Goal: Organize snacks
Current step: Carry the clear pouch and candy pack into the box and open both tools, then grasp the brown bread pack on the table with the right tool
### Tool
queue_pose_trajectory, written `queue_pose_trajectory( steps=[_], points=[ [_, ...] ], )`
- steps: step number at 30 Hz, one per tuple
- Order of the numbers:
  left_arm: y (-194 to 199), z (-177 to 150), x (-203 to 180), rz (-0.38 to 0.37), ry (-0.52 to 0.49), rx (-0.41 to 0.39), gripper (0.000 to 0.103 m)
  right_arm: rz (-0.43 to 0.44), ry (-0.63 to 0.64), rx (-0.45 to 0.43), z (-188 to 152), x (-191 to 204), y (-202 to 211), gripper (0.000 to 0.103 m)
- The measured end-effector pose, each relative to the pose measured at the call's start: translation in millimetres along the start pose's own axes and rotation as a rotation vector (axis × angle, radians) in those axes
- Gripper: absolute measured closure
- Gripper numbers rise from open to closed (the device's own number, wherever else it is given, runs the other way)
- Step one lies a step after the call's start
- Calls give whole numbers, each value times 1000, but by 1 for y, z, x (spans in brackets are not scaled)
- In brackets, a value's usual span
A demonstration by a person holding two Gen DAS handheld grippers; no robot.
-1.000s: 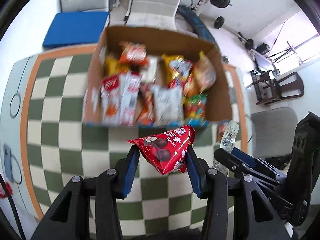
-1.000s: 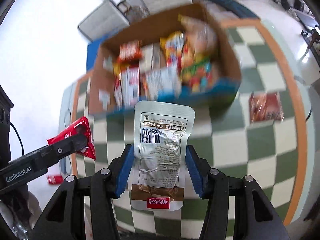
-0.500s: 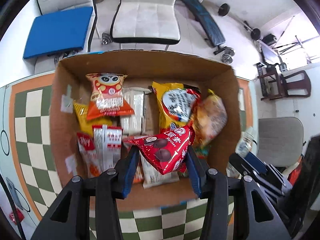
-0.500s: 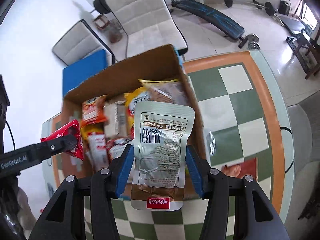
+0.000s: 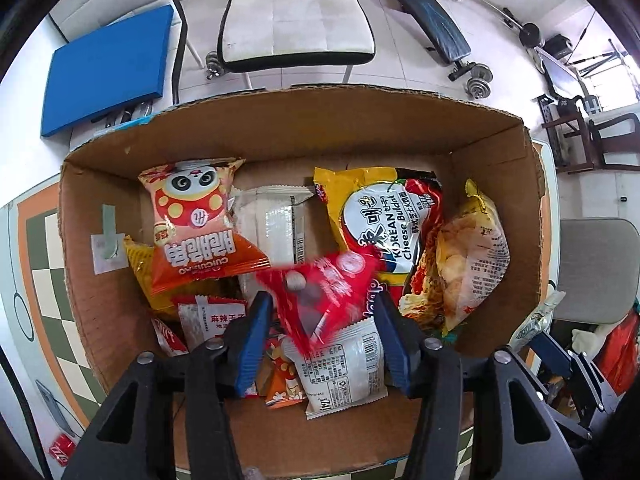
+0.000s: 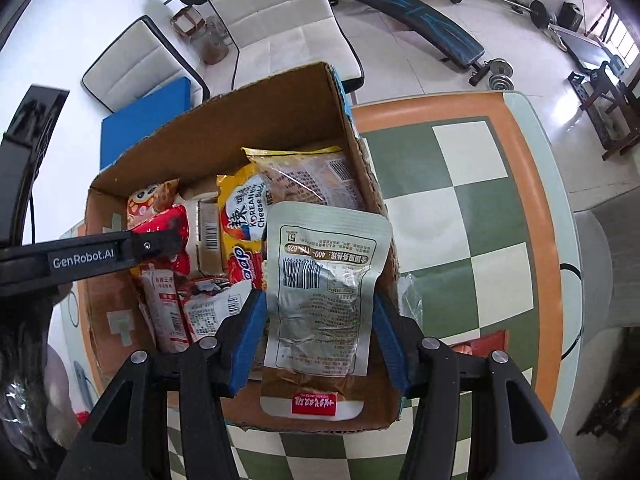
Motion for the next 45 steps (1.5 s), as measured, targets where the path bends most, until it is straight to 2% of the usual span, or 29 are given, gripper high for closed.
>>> queue_pose_trajectory(
  steps=[1, 3, 4, 5, 8, 13, 14, 15, 17, 25, 33, 45],
  points=[
    [1, 0, 0, -3, 2, -3, 38, -16, 4, -3, -1, -1, -1, 46],
    [4, 1, 0, -7, 3, -17, 25, -18, 0, 6, -3, -4, -3, 45],
    [5, 1, 1, -2, 3, -24, 19, -13, -9, 9, -4, -5, -3, 42],
    [6, 0, 2, 4, 4, -28, 18, -4, -14, 14, -5, -5, -4, 35],
    [10, 0, 6, 15, 11, -46, 18, 21, -9, 30, -8, 2, -5, 21],
    [17, -4, 15, 33, 25, -58, 18, 6, 32, 6, -8, 13, 0, 15],
    [19, -6, 17, 26, 30, -56, 18, 5, 37, 3, -7, 14, 0, 9],
    [20, -8, 18, 22, 35, -54, 18, -10, 49, 1, -7, 14, 0, 7],
    [26, -12, 19, 23, 32, -69, 18, -51, 74, -6, -7, 13, 2, 7],
    [56, -37, 13, 24, 17, -141, 18, -14, 90, -15, -17, 20, 19, 7],
    [90, -78, 18, 40, 47, -220, 18, -21, 160, -70, -34, 24, 54, 7],
    [135, -146, 28, 71, 73, -326, 18, 30, 153, -174, -65, 27, 114, 7]
  ],
)
Point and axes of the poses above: each gripper's, at about its wrist camera, not at the fingertips, and y roughly against the way its jaws point, x to its left, z to its top, the point moved 5 cm from there along -y, roughly the way its jaws point, and after that the axes turned 12 degrees about -x, right-handed, at the moved point
